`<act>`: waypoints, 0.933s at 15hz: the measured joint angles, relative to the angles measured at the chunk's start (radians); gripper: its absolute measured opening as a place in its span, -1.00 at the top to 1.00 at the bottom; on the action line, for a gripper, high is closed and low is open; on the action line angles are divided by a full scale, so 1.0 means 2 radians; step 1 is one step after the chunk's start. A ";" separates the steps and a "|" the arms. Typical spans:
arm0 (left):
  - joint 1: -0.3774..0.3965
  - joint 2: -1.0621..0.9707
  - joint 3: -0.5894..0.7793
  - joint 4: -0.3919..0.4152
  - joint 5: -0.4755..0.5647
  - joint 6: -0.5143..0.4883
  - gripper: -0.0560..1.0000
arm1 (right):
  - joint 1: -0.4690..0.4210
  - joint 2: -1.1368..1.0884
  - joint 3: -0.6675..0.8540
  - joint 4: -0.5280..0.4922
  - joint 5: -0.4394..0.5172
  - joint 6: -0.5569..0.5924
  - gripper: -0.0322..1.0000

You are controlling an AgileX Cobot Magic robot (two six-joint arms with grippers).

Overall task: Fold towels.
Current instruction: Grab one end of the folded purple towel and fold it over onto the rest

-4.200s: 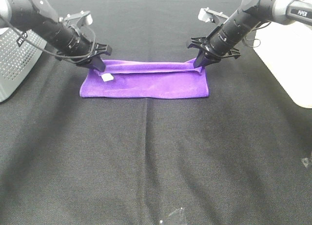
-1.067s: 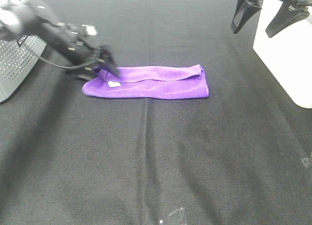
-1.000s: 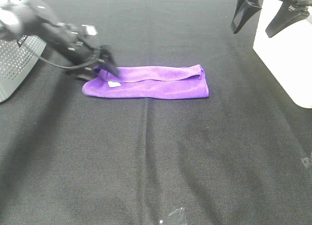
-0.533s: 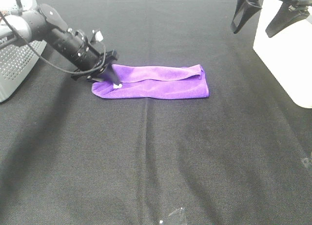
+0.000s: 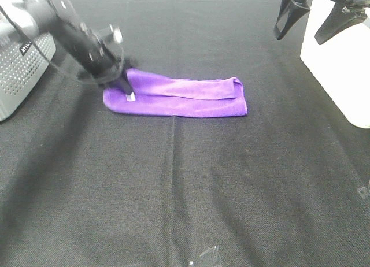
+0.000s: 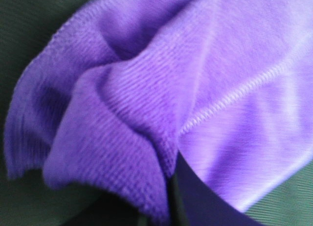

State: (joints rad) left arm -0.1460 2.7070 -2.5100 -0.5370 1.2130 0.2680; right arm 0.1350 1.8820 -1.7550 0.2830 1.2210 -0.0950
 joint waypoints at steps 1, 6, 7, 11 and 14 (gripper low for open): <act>0.000 -0.006 -0.003 -0.012 0.000 0.002 0.80 | 0.000 0.000 0.000 0.000 0.000 0.000 -0.56; -0.031 -0.011 -0.035 -0.037 0.000 0.007 0.80 | 0.000 0.000 0.000 0.000 0.000 0.000 -0.56; -0.043 -0.011 -0.036 -0.037 0.000 0.007 0.80 | 0.000 0.000 0.000 0.000 0.000 0.000 -0.56; -0.083 -0.011 -0.036 -0.034 0.000 0.007 0.80 | 0.000 0.000 0.000 0.000 0.000 0.000 -0.56; -0.104 -0.008 -0.036 -0.038 -0.004 -0.001 0.80 | 0.000 0.000 0.000 0.000 0.000 0.000 -0.56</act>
State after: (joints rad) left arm -0.3540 2.6920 -2.5820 -0.6130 1.2050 0.2670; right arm 0.1350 1.8820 -1.7550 0.2830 1.2210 -0.0950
